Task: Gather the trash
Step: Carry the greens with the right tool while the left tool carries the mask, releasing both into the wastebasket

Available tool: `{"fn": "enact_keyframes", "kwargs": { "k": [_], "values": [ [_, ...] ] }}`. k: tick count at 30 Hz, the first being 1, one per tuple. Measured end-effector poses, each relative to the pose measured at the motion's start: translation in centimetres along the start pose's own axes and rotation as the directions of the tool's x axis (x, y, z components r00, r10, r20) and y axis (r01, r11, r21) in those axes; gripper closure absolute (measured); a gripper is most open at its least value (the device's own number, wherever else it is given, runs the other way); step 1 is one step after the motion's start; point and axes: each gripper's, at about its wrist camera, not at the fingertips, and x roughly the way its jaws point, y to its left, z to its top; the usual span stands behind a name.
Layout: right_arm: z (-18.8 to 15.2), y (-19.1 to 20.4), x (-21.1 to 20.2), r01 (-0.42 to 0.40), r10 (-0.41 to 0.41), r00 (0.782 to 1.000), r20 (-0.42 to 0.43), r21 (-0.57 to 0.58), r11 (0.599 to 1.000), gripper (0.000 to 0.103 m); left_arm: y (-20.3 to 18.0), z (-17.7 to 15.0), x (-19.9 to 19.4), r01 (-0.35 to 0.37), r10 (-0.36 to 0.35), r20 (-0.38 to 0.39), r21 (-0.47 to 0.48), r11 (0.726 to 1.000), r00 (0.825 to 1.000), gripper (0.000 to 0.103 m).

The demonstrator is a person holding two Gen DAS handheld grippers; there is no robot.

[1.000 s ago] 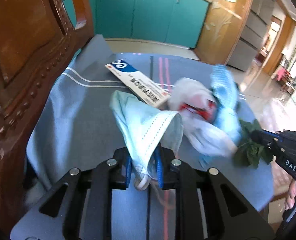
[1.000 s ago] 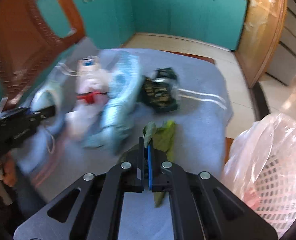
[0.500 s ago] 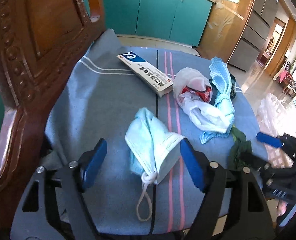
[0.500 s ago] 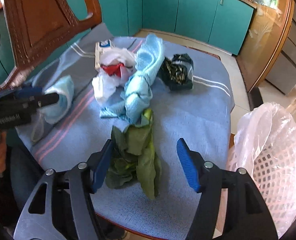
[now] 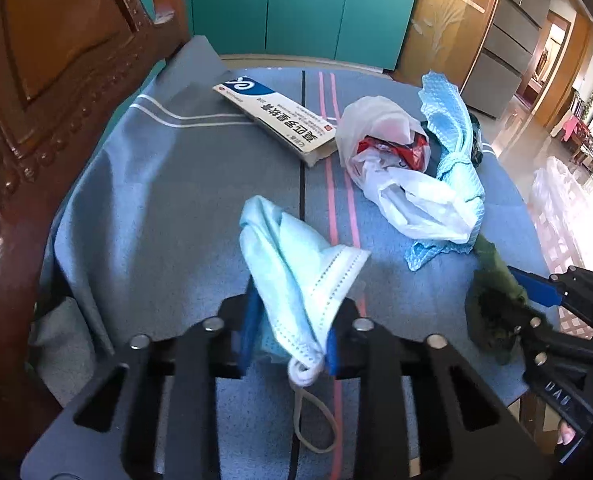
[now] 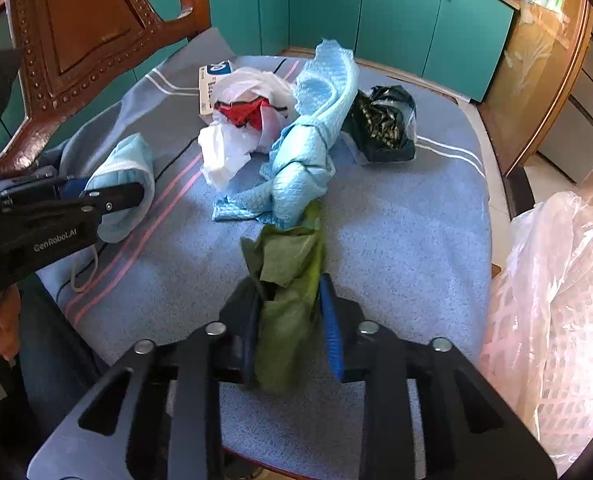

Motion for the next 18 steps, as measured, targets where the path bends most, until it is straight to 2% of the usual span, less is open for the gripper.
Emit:
{"fn": "enact_keyframes", "kwargs": {
  "k": [9, 18],
  "values": [
    [0.2, -0.8, -2.7, 0.0, -0.001, 0.998, 0.063, 0.023, 1.0, 0.082, -0.7, 0.0, -3.2, -0.026, 0.023, 0.082, 0.031, 0.999, 0.996, 0.083],
    [0.1, -1.3, -4.3, -0.017, 0.013, 0.994, 0.11, 0.037, 0.999, 0.082, -1.1, 0.3, -5.3, -0.024, 0.02, 0.117, 0.033, 0.999, 0.993, 0.083]
  ]
}}
